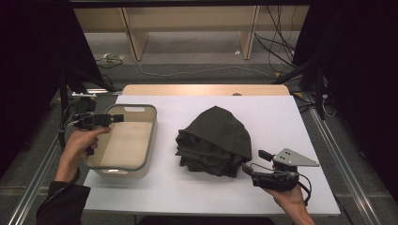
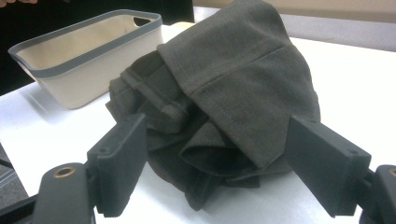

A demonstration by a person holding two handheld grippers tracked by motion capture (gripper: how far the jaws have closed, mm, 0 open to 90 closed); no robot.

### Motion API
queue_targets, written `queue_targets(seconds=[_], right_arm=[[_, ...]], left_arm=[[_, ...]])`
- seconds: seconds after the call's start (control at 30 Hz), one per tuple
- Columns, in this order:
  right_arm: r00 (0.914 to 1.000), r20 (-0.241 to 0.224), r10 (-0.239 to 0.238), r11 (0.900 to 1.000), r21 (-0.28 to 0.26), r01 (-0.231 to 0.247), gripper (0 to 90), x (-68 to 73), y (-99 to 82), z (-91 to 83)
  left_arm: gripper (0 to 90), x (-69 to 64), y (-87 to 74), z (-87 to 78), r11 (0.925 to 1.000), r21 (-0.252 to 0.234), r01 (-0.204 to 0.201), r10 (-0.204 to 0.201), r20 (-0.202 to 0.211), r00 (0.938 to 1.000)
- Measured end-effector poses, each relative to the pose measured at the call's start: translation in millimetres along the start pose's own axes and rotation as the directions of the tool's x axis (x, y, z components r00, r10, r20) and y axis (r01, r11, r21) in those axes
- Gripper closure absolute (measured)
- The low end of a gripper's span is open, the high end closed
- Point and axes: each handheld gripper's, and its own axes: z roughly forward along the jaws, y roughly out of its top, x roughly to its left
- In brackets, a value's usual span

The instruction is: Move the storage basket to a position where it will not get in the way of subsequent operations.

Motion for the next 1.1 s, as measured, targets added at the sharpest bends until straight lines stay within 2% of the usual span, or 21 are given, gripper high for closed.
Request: queue_targets(seconds=[0.1, 0.27, 0.47, 0.83, 1.1], right_arm=[[1.0000, 0.000, 0.002, 1.0000, 0.001, -0.002, 22.5, 0.0, 0.1, 0.4], [1.0000, -0.001, 0.003, 1.0000, 0.002, -0.003, 22.5, 0.1, 0.0, 0.5], [1.0000, -0.001, 0.004, 1.0000, 0.002, -0.004, 22.5, -0.2, 0.0, 0.6], [1.0000, -0.002, 0.007, 1.0000, 0.001, -0.007, 22.4, -0.8, 0.0, 0.7], [1.0000, 0.003, 0.009, 0.9999, 0.007, -0.009, 22.1, -1.8, -0.5, 1.2]], left_arm=[[19.1, -7.7, -0.6, 4.1, 0.9996, 0.015, -0.022, 0.022, 0.015, 0.9996], [18.5, -17.8, -1.8, 9.2, 0.9993, 0.024, -0.028, 0.027, 0.050, 0.9984], [18.1, -30.2, -2.9, 13.0, 0.9983, 0.029, -0.051, 0.049, 0.069, 0.9964], [17.4, -52.1, -6.7, 22.0, 0.9939, 0.046, -0.100, 0.095, 0.111, 0.9893], [17.4, -63.8, -9.1, 28.0, 0.9926, 0.050, -0.111, 0.102, 0.152, 0.9831]])
